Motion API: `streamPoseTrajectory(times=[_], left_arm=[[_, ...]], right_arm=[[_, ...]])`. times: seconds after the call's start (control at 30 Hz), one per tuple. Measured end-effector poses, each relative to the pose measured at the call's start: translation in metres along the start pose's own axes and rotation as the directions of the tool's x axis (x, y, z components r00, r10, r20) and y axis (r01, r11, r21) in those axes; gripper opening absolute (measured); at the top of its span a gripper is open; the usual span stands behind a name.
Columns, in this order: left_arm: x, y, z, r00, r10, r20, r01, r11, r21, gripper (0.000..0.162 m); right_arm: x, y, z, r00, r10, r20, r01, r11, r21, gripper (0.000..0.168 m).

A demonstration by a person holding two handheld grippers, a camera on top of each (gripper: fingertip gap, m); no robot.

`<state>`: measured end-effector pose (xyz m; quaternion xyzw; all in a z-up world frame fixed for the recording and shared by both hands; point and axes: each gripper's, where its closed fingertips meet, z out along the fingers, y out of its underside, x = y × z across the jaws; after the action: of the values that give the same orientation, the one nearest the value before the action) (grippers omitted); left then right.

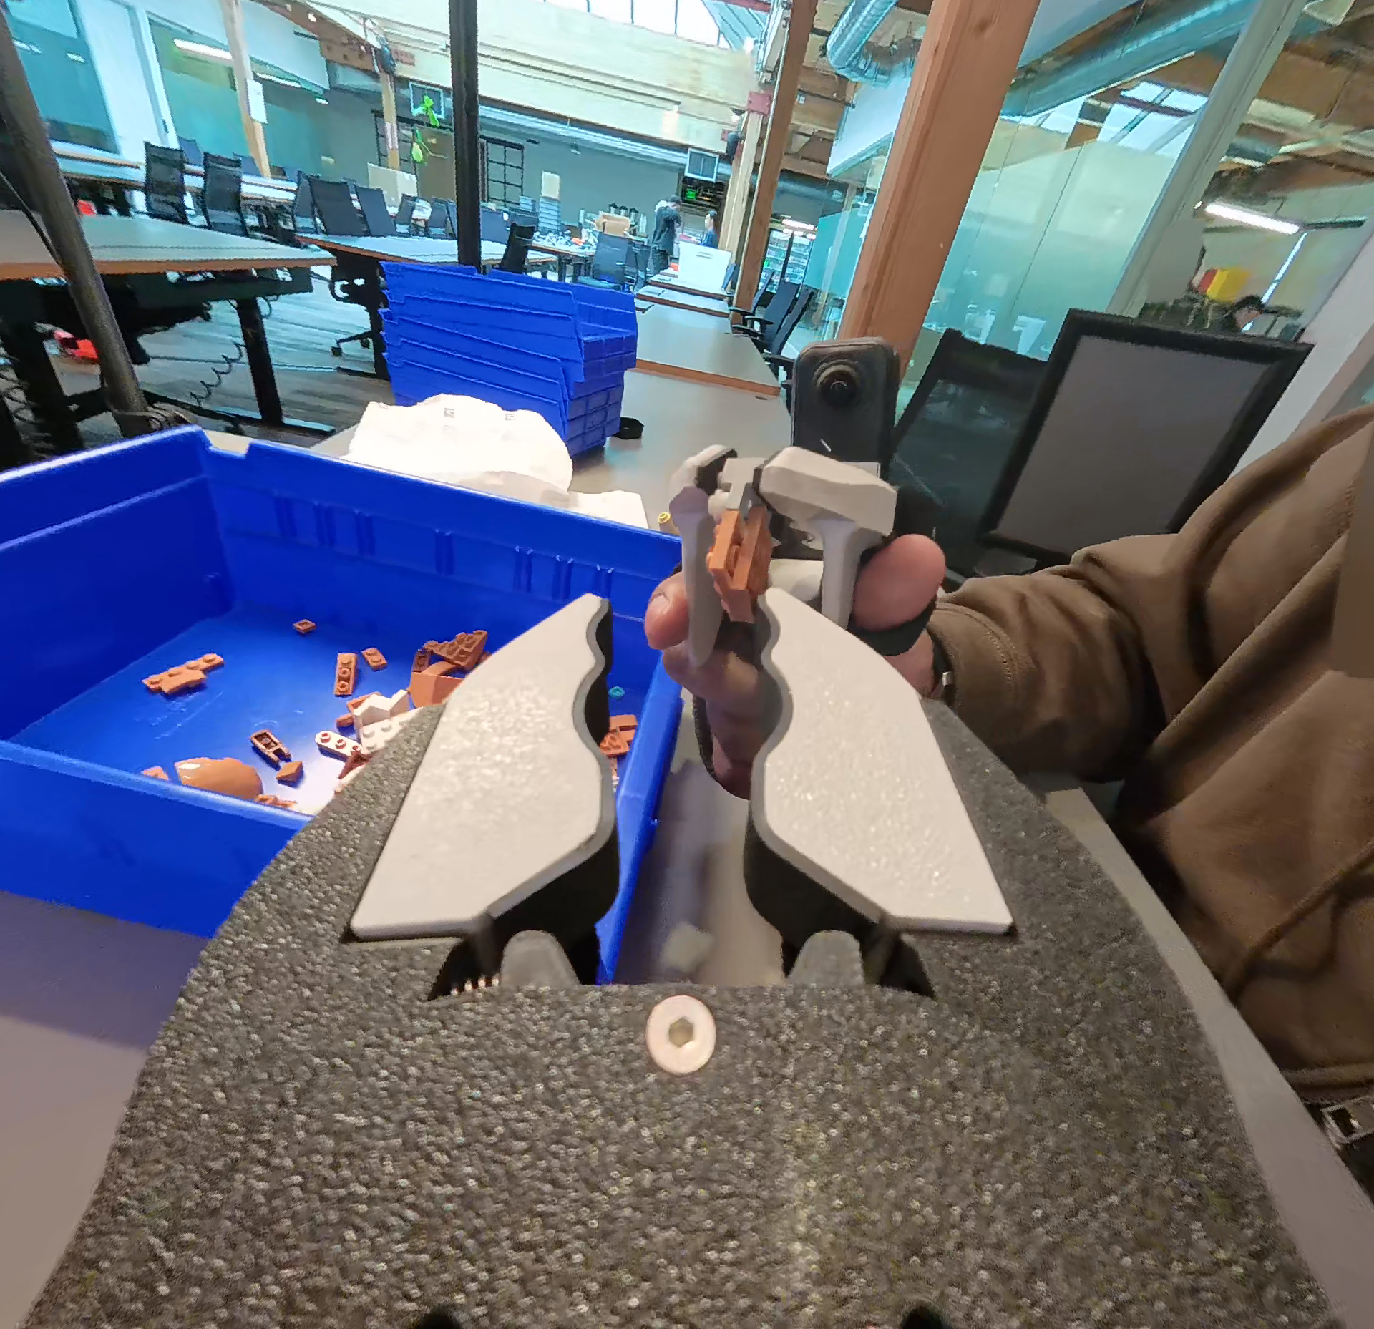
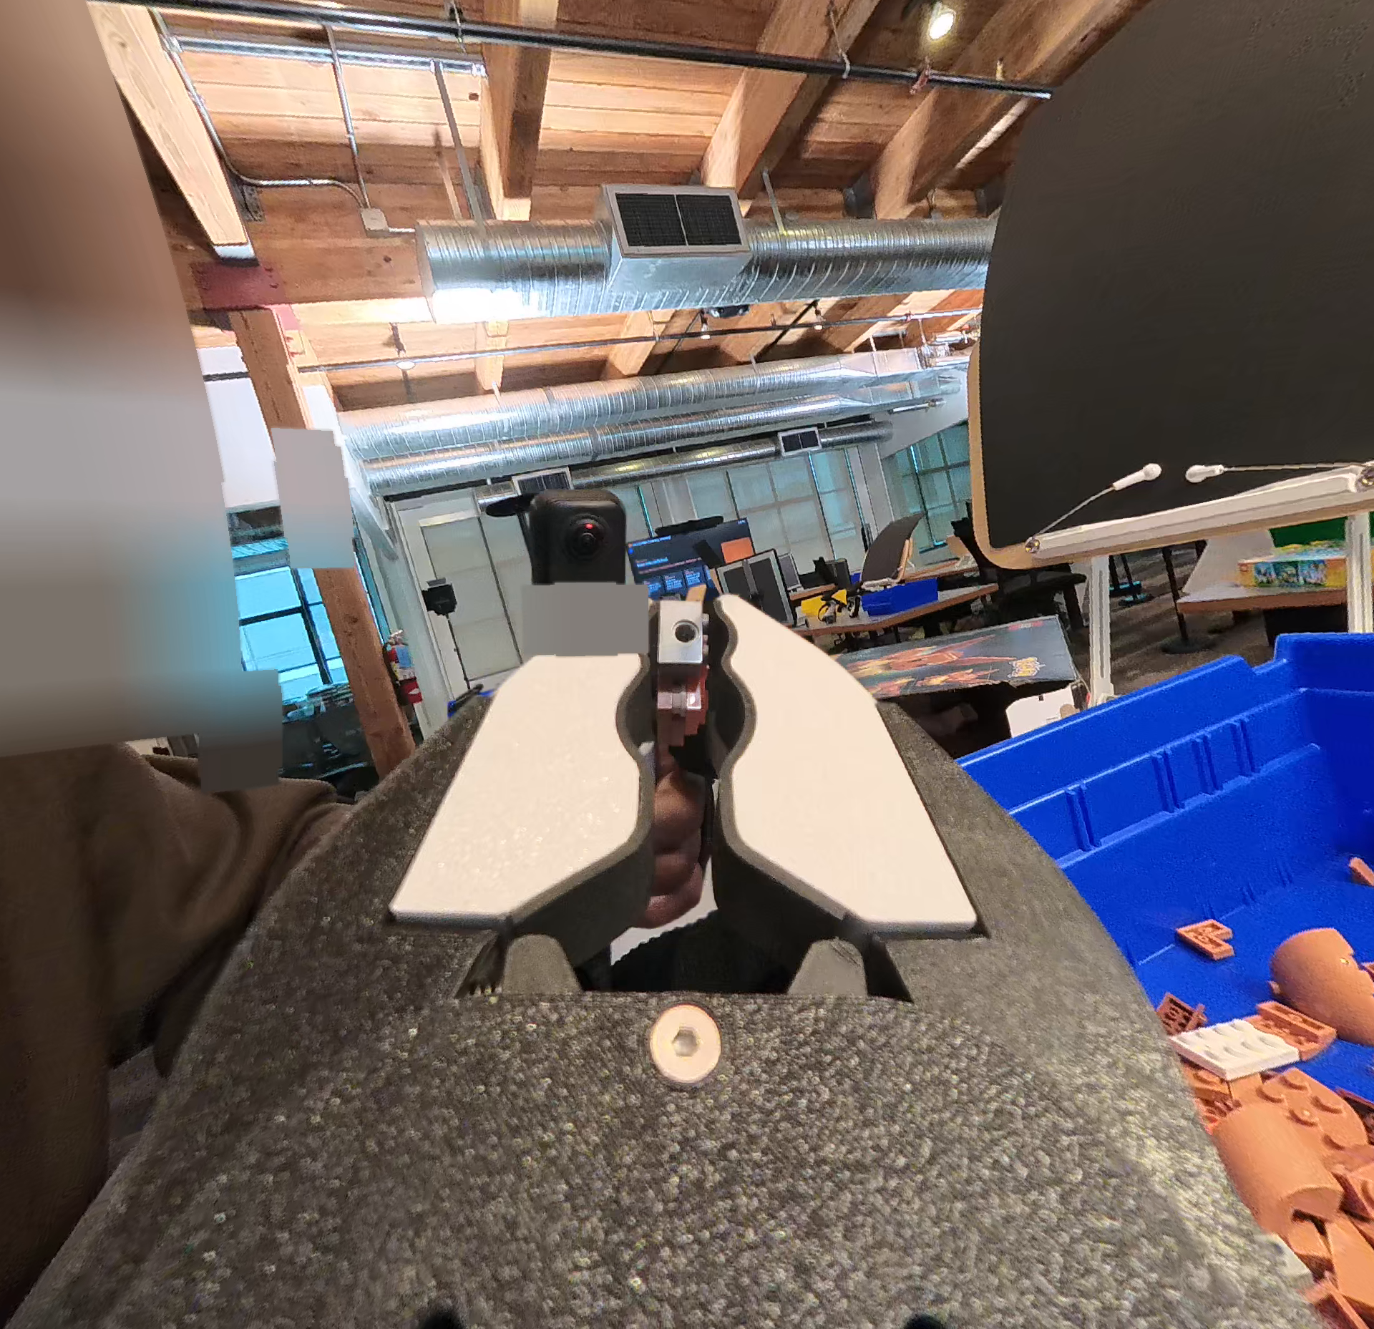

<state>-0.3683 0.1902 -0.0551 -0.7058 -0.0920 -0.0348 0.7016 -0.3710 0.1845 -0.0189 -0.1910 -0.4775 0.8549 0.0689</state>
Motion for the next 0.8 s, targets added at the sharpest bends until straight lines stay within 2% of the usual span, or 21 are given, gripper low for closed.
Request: streamPoseTrajectory(times=[0.43,0.8], left_arm=[[0.002,-0.004,-0.001,0.994,0.104,0.031,-0.104,0.994,0.012,0.039],[0.020,0.001,0.006,0.994,0.067,-0.081,-0.065,0.997,0.031,0.038]], right_arm=[[-0.003,-0.003,0.000,1.000,0.019,0.012,-0.019,0.999,0.036,0.011],[-0.005,-0.007,0.000,0.998,0.062,0.024,-0.063,0.995,0.072,0.011]])
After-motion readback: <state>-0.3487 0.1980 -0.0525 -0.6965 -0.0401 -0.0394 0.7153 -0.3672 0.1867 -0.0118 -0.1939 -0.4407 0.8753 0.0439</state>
